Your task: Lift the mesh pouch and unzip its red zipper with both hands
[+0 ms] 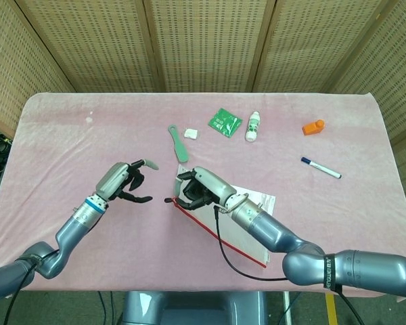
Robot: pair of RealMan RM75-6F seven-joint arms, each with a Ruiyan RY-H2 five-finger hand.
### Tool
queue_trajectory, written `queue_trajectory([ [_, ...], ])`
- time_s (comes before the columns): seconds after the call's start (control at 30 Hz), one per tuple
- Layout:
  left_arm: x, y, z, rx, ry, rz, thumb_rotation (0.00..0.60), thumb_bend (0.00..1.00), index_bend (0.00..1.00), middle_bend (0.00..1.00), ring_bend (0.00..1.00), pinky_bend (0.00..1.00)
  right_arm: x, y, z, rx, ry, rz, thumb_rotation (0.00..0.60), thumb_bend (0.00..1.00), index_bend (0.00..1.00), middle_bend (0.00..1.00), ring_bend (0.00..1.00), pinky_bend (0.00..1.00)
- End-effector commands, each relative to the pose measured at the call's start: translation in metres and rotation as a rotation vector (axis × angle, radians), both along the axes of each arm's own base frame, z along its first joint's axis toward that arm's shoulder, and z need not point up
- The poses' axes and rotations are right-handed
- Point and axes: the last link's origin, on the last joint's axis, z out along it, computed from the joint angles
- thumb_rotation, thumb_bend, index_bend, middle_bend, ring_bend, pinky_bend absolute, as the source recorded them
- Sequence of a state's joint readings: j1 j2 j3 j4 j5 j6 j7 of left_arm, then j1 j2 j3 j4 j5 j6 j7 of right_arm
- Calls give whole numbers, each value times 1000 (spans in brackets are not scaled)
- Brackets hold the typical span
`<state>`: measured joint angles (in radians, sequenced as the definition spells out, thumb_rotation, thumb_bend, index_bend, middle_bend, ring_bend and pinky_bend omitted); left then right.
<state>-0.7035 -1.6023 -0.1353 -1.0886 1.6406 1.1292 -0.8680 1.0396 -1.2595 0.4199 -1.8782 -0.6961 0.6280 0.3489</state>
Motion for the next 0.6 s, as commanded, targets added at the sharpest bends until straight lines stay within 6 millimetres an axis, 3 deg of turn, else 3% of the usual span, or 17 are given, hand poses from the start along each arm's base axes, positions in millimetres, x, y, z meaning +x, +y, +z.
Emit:
queue_trajectory([
  [0.03, 13, -3, -9, -49, -39, -5, 600, 0, 329, 905, 763, 893, 0, -2, 2, -17, 5, 0, 600, 758, 765, 992, 955, 1000],
  [0.6, 35, -11, -34, -164, -168, 0, 600, 0, 377, 905, 763, 893, -4, -5, 8, -63, 30, 1, 600, 759, 765, 993, 955, 1000],
])
